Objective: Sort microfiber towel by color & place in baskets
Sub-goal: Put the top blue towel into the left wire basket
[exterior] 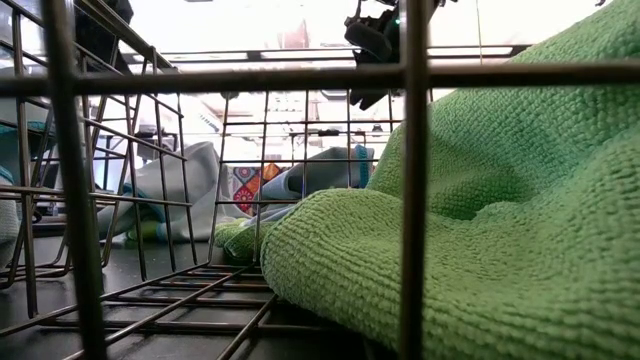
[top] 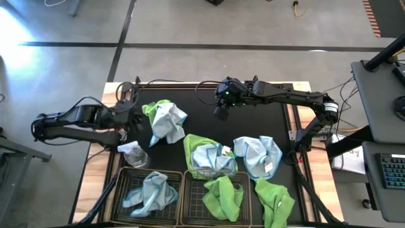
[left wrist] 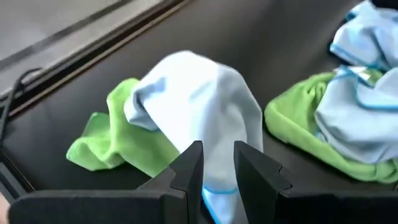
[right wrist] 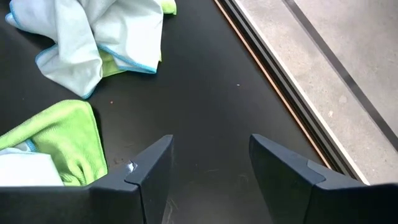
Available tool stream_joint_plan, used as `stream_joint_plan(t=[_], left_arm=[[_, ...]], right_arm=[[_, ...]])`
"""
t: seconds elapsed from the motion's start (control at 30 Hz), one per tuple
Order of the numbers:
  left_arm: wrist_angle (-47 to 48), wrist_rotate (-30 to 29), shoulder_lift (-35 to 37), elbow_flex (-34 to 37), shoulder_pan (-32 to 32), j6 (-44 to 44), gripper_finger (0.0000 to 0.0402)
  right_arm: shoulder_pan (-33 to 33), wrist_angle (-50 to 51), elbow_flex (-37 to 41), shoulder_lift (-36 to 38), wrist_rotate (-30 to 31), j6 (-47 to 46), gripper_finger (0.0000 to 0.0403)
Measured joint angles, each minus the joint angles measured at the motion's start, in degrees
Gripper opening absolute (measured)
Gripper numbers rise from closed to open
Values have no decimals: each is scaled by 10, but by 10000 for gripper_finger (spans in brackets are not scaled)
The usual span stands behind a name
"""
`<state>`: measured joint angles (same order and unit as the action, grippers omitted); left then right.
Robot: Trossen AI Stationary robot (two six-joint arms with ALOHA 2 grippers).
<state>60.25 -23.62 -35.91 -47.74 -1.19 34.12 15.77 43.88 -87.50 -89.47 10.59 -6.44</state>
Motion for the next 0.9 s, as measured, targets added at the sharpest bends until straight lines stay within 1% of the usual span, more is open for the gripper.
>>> stream_joint_plan(t=[0.33, 0.47, 0.63, 0.9], left_arm=[[-17, 3, -27, 83, 0, 3, 74], [-54, 3, -35, 105, 0, -4, 74], [-123, 3, -40, 123, 0, -29, 75], [-174, 2, -61, 121, 0, -50, 75]], right_arm=[[0, 0, 0, 0, 0, 0, 206], [0, 0, 0, 0, 0, 0, 206], [0, 0, 0, 0, 0, 0, 206], [0, 0, 0, 0, 0, 0, 206]])
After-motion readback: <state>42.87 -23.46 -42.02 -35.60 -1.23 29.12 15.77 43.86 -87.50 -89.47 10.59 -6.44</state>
